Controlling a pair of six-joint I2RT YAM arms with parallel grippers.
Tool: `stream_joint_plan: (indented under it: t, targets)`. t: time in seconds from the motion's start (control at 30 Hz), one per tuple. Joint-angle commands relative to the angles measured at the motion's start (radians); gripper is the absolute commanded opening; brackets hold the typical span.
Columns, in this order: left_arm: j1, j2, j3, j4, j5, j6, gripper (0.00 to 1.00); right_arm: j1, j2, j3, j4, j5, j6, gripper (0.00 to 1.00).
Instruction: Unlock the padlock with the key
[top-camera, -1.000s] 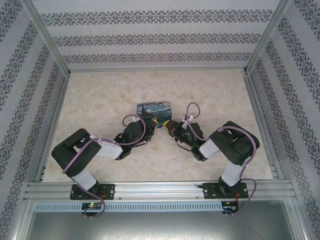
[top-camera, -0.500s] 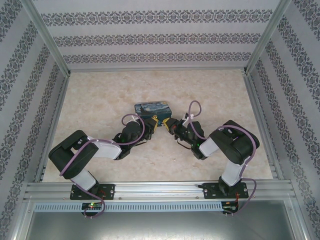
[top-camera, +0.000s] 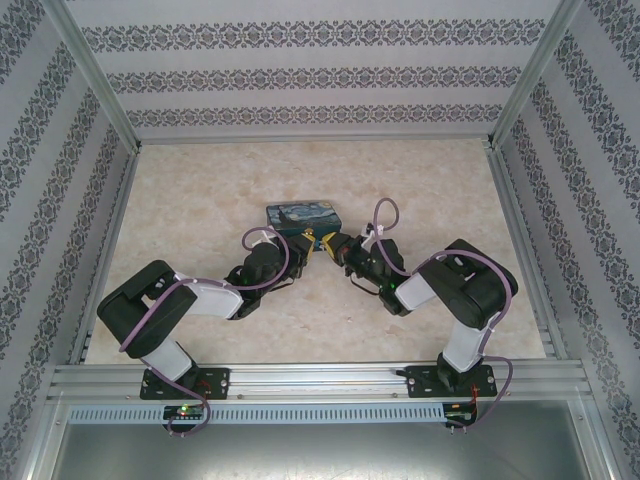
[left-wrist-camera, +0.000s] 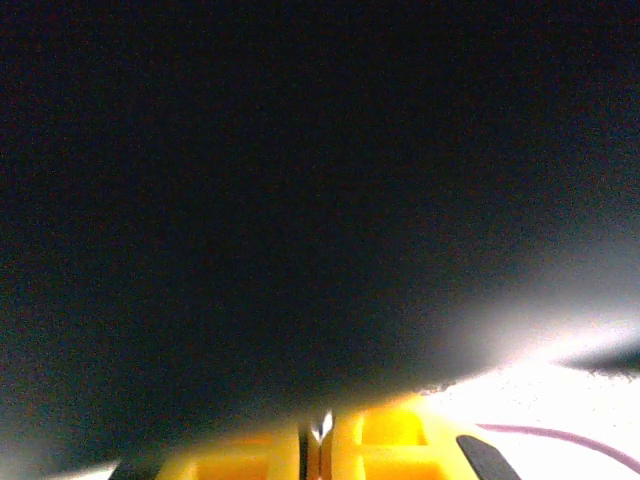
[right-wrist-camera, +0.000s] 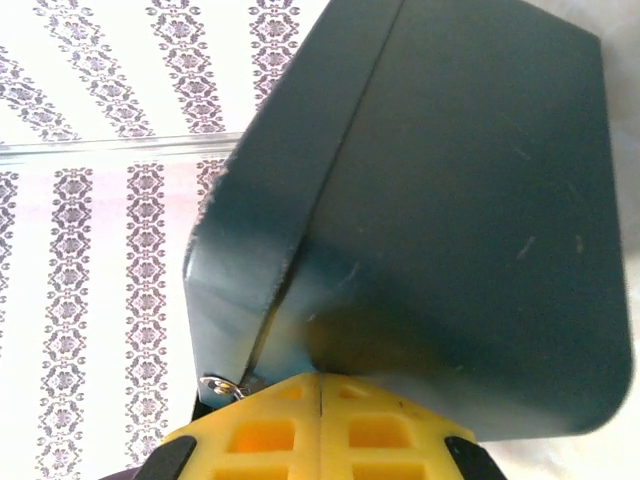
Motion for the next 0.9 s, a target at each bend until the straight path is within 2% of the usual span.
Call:
stream_joint_plan:
  t: [0.0, 0.17, 0.33, 0.57, 0.67, 0.8, 0.87]
  targets:
    - [-0.076, 0.008, 0.042, 0.102, 0.274, 0.044, 0.0, 0.09, -0.021, 0.095, 0.053, -0.05, -0.013, 0.0]
    - [-0.076, 0.023, 0.041, 0.069, 0.262, 0.076, 0.0, 0.128, -0.052, 0.114, 0.0, -0.031, -0.046, 0.0]
    - [-0.076, 0.06, 0.041, 0.098, 0.266, 0.074, 0.0, 0.124, -0.048, 0.107, -0.024, -0.038, -0.064, 0.0]
    - [-0.076, 0.078, -0.003, 0.116, 0.192, 0.086, 0.0, 0.105, -0.047, 0.08, -0.017, -0.043, -0.075, 0.0]
    - [-0.076, 0.088, -0.02, 0.127, 0.16, 0.106, 0.0, 0.083, -0.067, 0.044, -0.036, -0.047, -0.092, 0.13]
    - [-0.075, 0.097, -0.041, 0.136, 0.131, 0.12, 0.0, 0.057, -0.104, 0.002, -0.069, -0.053, -0.111, 0.37]
    - [-0.073, 0.1, -0.041, 0.124, 0.131, 0.132, 0.0, 0.048, -0.126, -0.012, -0.094, -0.061, -0.122, 0.44]
